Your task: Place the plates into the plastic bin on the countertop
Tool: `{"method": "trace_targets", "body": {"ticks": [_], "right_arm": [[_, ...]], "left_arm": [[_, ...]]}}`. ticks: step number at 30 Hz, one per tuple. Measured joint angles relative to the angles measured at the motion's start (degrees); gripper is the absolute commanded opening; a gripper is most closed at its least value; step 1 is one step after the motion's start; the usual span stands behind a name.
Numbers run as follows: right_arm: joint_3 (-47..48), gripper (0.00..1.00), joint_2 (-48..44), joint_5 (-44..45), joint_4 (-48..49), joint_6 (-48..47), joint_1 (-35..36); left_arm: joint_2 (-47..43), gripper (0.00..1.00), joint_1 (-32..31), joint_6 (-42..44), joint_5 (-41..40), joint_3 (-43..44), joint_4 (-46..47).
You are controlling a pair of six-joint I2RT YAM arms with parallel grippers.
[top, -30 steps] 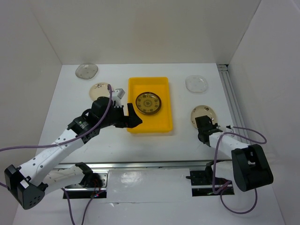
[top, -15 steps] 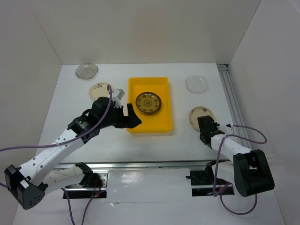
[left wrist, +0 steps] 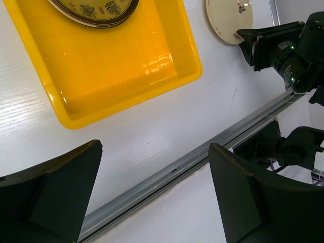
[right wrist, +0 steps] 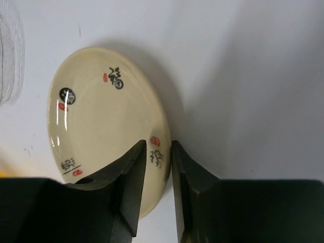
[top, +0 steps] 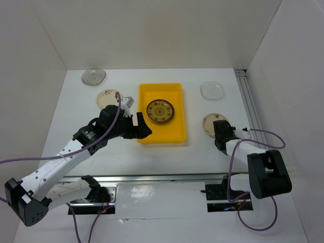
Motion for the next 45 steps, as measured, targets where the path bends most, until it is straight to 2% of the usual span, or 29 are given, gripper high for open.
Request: {"method": "trace_targets", "body": {"ticks": [1,2,6,10,19,22,25,29,35,40,45], "right_arm": [[0.5,0.14,0.7,-0.1,0.2,-0.2,-0.2],[0.8,0.00,1.5,-0.5,0.2,-0.5,-0.4],[0.7,0.00,2.1,-2.0,1.7,1.0,-0.9],[1.2,0.00,1.7,-3.0,1.1,1.5,-1.2],[11.6,0.00,-8.2,0.2,-14.4,-2.6,3.1],[13.4,0.00,-10.3,1.7,-9.5,-7.7,6.5],[12.2,0.00,-11.2,0.3,0.0,-15.8,9.3],[14.9,0.00,-2.3,-8.2,10.9,-27.4,10.5],[26.0,0.00,16.0,-21.7,14.7,-38.0,13.1],[29.8,0.00,20.3,-26.6,14.8,-42.5,16.7],[34.7,0.00,23.5,-28.1,14.6,-44.6,18.3]], "left_arm": [[-0.1,1.00,0.0,0.0,0.0,0.0,-0.2],[-0.3,1.00,0.1,0.0,0.0,0.0,-0.5],[-2.1,1.00,1.2,0.0,-0.2,0.0,-1.8],[-4.6,1.00,4.9,-0.3,-1.7,0.0,-4.8],[-8.5,1.00,20.3,-3.3,-10.8,1.0,-16.3],[-7.1,1.00,24.2,-3.8,-12.6,2.0,-18.2],[-4.6,1.00,25.7,-4.6,-13.1,2.3,-18.6],[-0.5,1.00,27.8,-4.7,-12.1,2.8,-17.7],[8.3,1.00,34.9,-4.7,-5.7,6.2,-11.9],[18.4,1.00,43.5,-4.9,1.0,8.5,-6.1],[28.1,1.00,48.6,-5.0,7.6,9.1,-0.4]]}}
